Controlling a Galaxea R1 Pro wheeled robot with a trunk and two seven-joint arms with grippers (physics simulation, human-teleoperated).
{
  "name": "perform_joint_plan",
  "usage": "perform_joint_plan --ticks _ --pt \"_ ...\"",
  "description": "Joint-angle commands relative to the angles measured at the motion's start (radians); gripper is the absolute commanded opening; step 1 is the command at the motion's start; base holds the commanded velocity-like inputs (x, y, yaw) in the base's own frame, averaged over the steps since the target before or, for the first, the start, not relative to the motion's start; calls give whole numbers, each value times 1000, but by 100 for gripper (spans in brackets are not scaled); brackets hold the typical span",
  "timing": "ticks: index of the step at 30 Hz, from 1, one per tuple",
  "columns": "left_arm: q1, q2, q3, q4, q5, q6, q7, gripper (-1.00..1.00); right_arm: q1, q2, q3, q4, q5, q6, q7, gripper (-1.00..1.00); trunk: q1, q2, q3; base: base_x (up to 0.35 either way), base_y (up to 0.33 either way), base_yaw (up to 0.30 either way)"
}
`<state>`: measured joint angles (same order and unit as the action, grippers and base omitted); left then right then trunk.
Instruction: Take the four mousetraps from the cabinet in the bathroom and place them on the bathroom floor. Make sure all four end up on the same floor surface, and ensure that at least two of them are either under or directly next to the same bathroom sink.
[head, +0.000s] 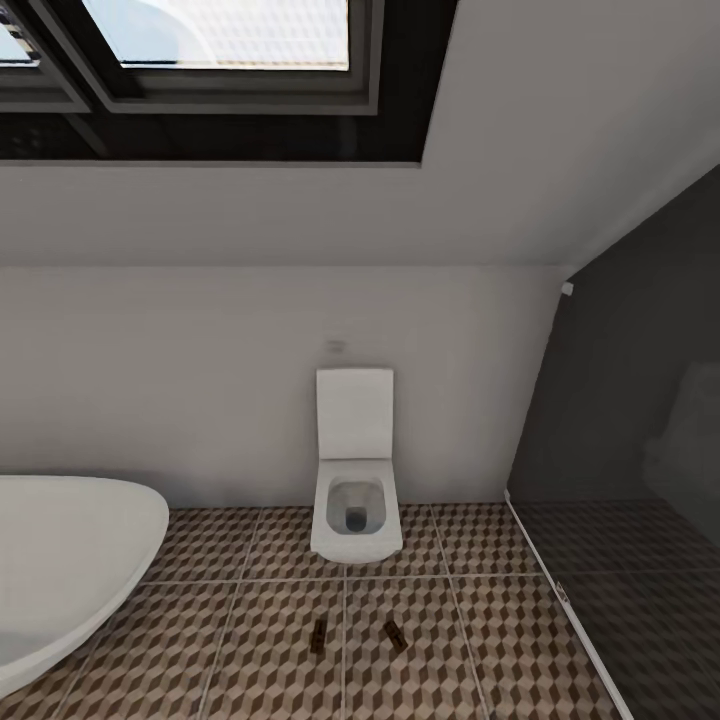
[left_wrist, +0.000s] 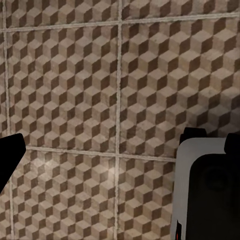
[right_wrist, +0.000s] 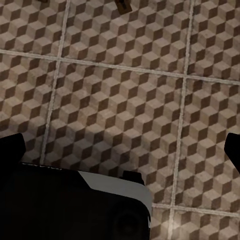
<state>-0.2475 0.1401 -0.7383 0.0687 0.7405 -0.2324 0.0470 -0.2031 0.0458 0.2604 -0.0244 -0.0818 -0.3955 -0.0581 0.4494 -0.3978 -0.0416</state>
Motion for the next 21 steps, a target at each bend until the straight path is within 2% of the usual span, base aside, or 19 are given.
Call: perform_joint_plan --ticks 1,21 --pt "-1 -1 -6 2 0 -4 2 100 -1 0 9 1 -8 -3 -3 100 1 -2 -2 0 0 0" --pt "-1 -2 -12 2 -6 -2 -1 100 -1 -3 10 1 -9 -5 -3 100 1 -2 -2 0 0 0"
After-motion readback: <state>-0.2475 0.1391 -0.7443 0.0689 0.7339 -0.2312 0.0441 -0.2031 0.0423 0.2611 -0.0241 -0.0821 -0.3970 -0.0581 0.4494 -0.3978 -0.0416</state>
